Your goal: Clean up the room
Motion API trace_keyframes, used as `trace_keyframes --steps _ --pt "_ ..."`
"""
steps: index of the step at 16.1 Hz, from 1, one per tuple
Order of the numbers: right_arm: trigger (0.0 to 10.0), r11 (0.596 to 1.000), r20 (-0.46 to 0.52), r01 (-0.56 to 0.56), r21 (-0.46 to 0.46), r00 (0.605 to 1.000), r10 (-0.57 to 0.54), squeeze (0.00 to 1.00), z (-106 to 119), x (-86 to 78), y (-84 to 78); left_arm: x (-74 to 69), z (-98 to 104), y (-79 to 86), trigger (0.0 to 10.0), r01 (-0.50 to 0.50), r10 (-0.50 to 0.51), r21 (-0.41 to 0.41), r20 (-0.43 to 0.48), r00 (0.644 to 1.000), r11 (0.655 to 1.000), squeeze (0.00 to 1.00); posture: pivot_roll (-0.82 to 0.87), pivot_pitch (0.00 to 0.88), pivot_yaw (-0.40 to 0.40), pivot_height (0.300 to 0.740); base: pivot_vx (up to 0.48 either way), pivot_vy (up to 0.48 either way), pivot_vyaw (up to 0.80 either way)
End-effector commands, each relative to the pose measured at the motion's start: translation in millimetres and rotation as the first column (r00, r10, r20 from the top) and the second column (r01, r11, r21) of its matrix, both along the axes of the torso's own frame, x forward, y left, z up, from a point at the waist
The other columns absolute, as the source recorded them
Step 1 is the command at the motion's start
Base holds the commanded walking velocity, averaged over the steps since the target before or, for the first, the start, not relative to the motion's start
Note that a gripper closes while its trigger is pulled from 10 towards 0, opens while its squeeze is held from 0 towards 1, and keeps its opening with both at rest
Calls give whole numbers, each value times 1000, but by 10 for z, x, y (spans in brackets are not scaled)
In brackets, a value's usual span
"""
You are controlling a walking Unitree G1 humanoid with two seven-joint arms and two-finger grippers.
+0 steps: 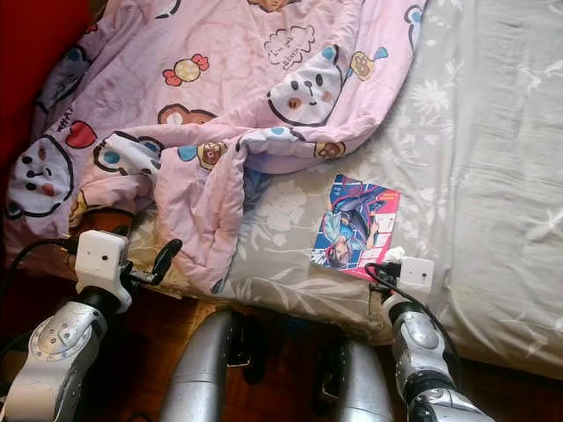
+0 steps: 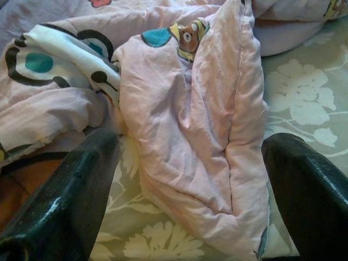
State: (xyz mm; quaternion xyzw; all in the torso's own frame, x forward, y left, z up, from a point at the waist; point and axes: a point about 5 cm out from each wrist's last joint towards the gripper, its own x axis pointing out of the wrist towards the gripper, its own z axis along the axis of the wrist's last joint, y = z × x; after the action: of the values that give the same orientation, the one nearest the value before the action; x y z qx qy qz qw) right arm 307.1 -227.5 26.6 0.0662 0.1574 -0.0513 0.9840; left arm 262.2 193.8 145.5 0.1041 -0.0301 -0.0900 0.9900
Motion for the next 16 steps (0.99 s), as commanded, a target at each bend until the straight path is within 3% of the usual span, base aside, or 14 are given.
trace_keyframes --steps 1,5,11,12,13,16 --pt "0 1000 -85 10 19 996 -9 0 -196 -168 -5 -58 -83 41 10000 -10 11 28 -42 999 1000 0 243 560 112 650 0 0 0" --pt "0 999 -84 31 21 996 -29 0 -215 -197 -20 -67 -83 58 10000 -17 18 33 -45 999 999 0 257 560 116 650 0 0 0" --pt "0 986 -72 164 24 984 -161 0 -210 -242 -163 -95 -83 107 10000 -35 37 38 -47 998 999 0 275 559 113 650 0 0 0" --pt "10000 986 -52 159 45 986 -157 737 -196 -231 -147 -92 -88 111 10000 -38 39 38 -48 998 999 0 272 558 111 650 0 0 0" --pt "10000 986 -42 152 64 988 -150 1000 -195 -227 -126 -91 -92 110 10000 -39 41 38 -49 998 999 0 267 556 110 650 0 0 0" --pt "10000 984 -37 157 82 987 -154 1000 -209 -236 -95 -76 -99 84 10000 -37 39 35 -48 998 999 0 266 552 110 650 0 0 0"
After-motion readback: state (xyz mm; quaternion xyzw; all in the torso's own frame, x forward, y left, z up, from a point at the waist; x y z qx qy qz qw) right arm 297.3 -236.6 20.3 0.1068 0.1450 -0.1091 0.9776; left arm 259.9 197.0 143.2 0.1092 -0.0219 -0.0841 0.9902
